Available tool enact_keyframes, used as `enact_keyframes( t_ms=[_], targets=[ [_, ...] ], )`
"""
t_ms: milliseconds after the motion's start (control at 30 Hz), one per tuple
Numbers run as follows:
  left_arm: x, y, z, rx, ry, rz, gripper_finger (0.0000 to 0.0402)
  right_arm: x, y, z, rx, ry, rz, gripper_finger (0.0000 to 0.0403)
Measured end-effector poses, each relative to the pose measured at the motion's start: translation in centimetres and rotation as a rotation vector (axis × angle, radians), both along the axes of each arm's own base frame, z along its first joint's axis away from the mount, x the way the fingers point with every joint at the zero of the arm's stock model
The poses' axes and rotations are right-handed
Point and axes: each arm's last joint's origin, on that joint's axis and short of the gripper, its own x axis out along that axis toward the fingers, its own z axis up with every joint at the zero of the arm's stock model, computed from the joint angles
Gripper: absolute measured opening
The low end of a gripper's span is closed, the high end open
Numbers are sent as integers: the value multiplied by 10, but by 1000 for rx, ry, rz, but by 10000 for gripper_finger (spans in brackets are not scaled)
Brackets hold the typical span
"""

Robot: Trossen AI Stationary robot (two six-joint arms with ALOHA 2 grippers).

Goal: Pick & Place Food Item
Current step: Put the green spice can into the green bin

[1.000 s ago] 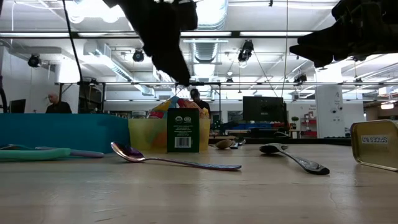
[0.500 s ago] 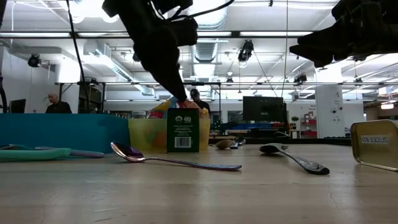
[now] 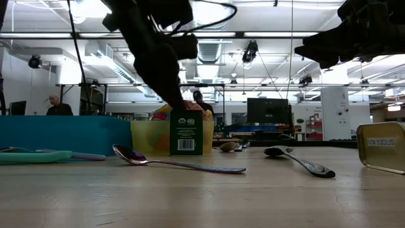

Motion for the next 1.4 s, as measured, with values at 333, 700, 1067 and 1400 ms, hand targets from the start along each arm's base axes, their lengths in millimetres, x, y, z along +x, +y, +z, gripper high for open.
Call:
enact_keyframes(
  t_ms=[333, 700, 1067, 1400],
  targets=[
    [-5, 9, -16, -28, -34, 16, 276, 0, 0, 0, 1, 0, 0, 251],
    [-5, 9, -17, -32, -44, 15, 208, 0, 0, 0, 2, 2, 0, 251],
    [-5, 9, -17, -31, -52, 15, 124, 0, 0, 0, 0, 2, 0, 251],
    [-5, 9, -17, -34, -53, 13, 128, 0, 0, 0, 0, 2, 0, 251]
  ],
)
